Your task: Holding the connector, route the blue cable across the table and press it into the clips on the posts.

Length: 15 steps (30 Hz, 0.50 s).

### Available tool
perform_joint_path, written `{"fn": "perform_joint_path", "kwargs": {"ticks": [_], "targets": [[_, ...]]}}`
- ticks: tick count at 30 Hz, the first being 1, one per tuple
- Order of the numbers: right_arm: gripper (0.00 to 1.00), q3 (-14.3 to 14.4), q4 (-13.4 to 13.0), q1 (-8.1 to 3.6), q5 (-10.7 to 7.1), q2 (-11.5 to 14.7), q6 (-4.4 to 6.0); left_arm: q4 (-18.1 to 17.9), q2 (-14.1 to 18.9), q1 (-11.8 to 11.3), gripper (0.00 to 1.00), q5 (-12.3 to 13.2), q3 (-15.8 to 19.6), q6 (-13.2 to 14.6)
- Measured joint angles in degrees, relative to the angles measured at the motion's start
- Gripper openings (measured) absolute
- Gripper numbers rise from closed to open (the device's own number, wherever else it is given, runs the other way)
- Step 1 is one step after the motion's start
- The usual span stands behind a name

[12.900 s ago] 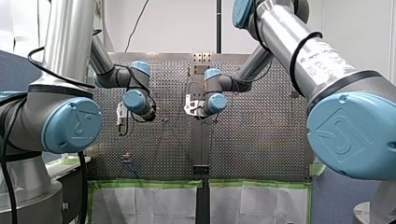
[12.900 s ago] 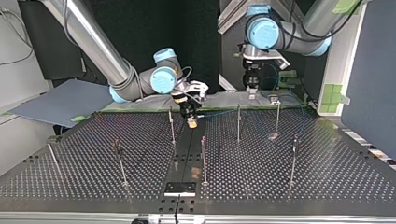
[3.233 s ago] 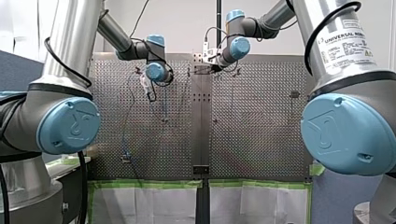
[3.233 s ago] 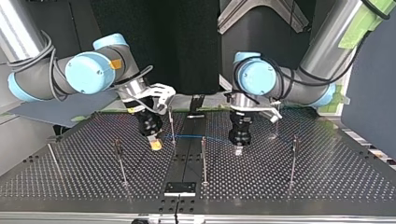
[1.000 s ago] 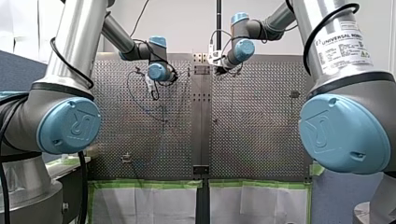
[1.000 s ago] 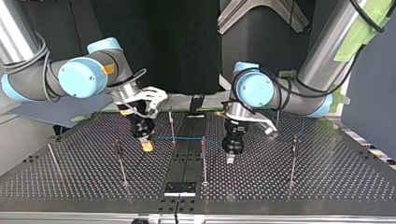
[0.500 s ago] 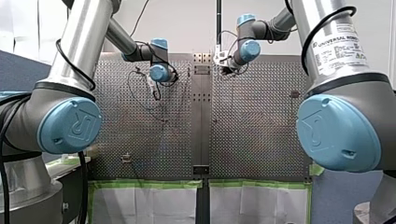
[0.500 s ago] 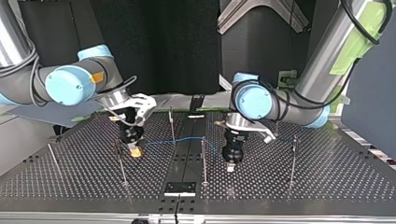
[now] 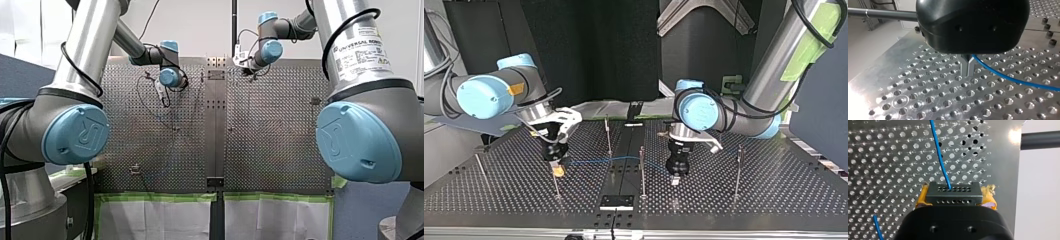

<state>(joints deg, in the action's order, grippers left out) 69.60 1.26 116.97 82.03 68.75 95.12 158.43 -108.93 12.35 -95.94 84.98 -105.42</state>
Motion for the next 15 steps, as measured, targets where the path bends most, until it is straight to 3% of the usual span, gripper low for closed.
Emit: {"fn": "perform_joint_path", "kwargs": {"ticks": [15], "targets": [[0.00, -0.22, 0.10, 0.55, 0.06, -0.11, -0.07, 4.23, 0.34, -0.02, 0.00, -0.31, 1.14, -0.42]]}}
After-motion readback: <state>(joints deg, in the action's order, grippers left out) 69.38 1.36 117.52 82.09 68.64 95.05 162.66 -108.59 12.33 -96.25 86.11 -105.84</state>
